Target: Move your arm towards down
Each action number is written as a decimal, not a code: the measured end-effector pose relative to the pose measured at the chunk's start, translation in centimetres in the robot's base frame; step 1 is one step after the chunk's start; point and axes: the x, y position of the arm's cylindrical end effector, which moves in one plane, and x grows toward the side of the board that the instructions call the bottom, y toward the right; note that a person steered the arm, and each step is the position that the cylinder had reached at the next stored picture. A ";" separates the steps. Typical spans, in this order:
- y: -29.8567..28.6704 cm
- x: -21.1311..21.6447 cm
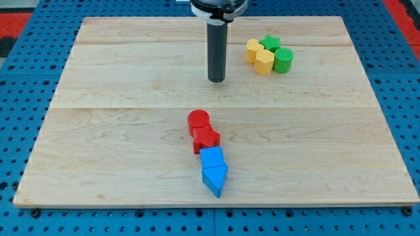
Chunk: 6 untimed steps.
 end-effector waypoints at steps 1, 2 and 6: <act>0.0 0.0; 0.0 -0.1; 0.0 0.0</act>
